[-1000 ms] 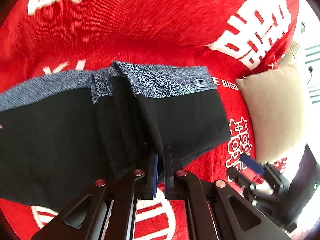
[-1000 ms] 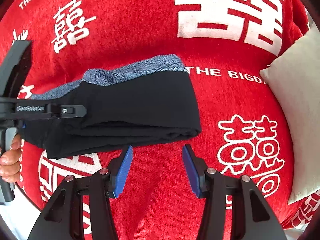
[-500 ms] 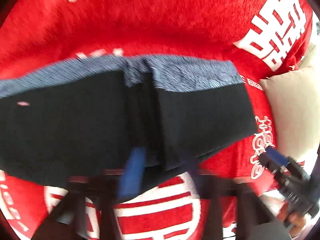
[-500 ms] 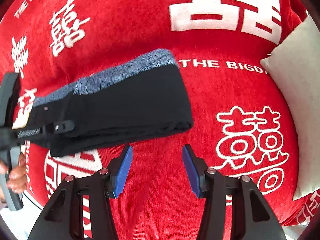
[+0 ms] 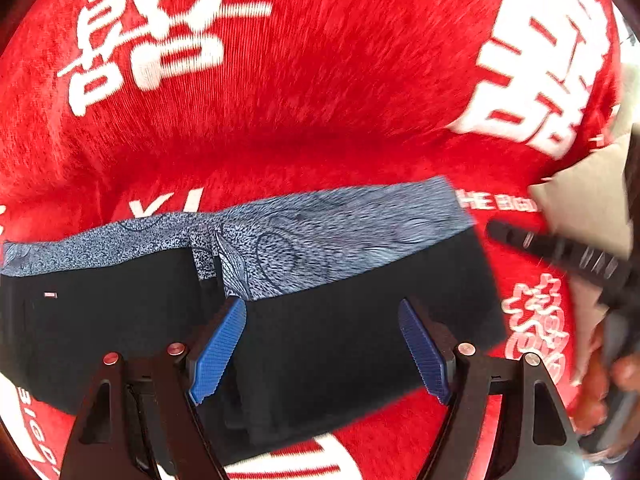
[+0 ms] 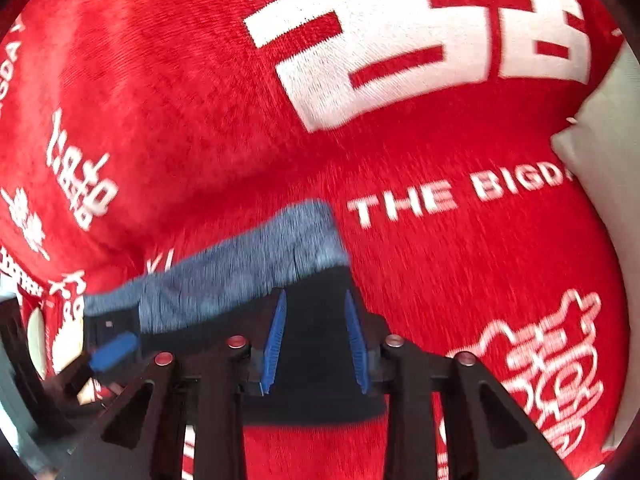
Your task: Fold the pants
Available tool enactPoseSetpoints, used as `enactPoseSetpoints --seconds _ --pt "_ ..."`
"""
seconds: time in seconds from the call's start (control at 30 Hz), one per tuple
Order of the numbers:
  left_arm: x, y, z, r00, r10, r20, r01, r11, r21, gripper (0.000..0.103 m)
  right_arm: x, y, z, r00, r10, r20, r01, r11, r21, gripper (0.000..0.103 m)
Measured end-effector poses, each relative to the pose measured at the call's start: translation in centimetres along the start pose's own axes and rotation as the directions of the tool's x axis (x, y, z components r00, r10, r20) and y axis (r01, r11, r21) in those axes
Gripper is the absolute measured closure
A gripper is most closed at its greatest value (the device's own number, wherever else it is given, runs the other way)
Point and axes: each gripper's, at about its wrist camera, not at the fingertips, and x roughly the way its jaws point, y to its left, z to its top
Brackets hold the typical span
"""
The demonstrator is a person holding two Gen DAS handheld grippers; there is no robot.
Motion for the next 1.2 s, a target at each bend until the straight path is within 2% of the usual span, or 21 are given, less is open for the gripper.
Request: enactPoseSetpoints --seconds 0.17,0.23,0.27,0.33,0.43,0.57,0.7,0.73,0.83,0.97,1.03,1.1,1.17,1.2 --pt "3.0 2.5 -0.6 0.996 0.05 -0.074 -0.055 0.996 -0.07 0.024 3.2 2.1 3.5 1.0 -0.011 -0.006 0.01 0.998 -0.07 0.07" --pt "3.4 3.3 -1.0 0.996 0.031 -0.082 -0.038 0.995 -0.092 0.024 4.8 2.5 4.5 0.997 -0.069 -0.015 0.067 0.993 -0.099 0.07" --pt "3.4 3.4 -1.1 0.997 0.029 -0.072 -0.035 0.996 -0.086 0.024 5.6 2.4 4.8 0.995 -0.093 -0.029 0.09 0.991 -0.097 0.069" --pt "3.5 3.1 -1.1 0.996 0.044 -0.073 -0.049 0.997 -0.061 0.024 7.1 1.7 5.3 0.993 -0.084 -0.083 0.079 0.995 -0.062 0.069" --pt "3.7 2.8 -1.1 0.996 0.058 -0.069 -0.061 0.997 -0.039 0.024 8.3 1.2 5.1 0.987 -0.103 -0.122 0.096 0.994 -0.061 0.069" --pt "3.9 2.8 -1.0 0.996 0.043 -0.073 -0.045 0.998 -0.035 0.024 8.3 1.3 4.5 0.98 -0.175 -0.092 0.165 0.981 -0.105 0.069" --pt "4.3 2.9 -0.8 0.996 0.051 -0.068 -0.052 0.999 -0.004 0.023 8.4 0.3 4.4 0.974 -0.209 -0.084 0.205 0.977 -0.054 0.066" --pt "4.3 2.9 -0.8 0.996 0.053 -0.066 -0.053 0.999 -0.002 0.023 8.4 0.4 4.4 0.974 -0.213 -0.082 0.21 0.977 -0.049 0.066" --pt "4.1 3.0 -1.1 0.997 0.053 -0.062 -0.053 0.999 0.001 0.022 6.4 0.1 4.4 0.987 -0.161 -0.028 0.16 0.987 -0.013 0.063" --pt "3.8 3.5 -2.2 0.996 0.068 -0.064 -0.069 0.997 -0.017 0.02 2.6 0.6 2.4 0.988 -0.154 0.013 0.154 0.985 -0.071 0.063" --pt "4.1 4.5 -2.8 0.996 0.036 -0.083 -0.042 0.996 -0.076 0.017 1.7 1.3 0.3 0.989 -0.15 0.006 0.15 0.981 -0.126 0.063" --pt "4.0 5.0 -3.0 0.996 0.023 -0.081 -0.03 0.995 -0.093 0.017 2.2 1.9 -1.9 0.986 -0.166 -0.028 0.158 0.97 -0.182 0.061" --pt "4.0 4.8 -3.0 0.995 0.045 -0.091 -0.052 0.996 -0.077 0.017 4.1 2.2 -4.3 0.974 -0.21 -0.086 0.186 0.955 -0.23 0.052" --pt "4.0 4.8 -3.0 0.994 0.052 -0.094 -0.059 0.995 -0.077 0.017 4.3 2.3 -4.8 0.973 -0.221 -0.071 0.199 0.951 -0.236 0.051"
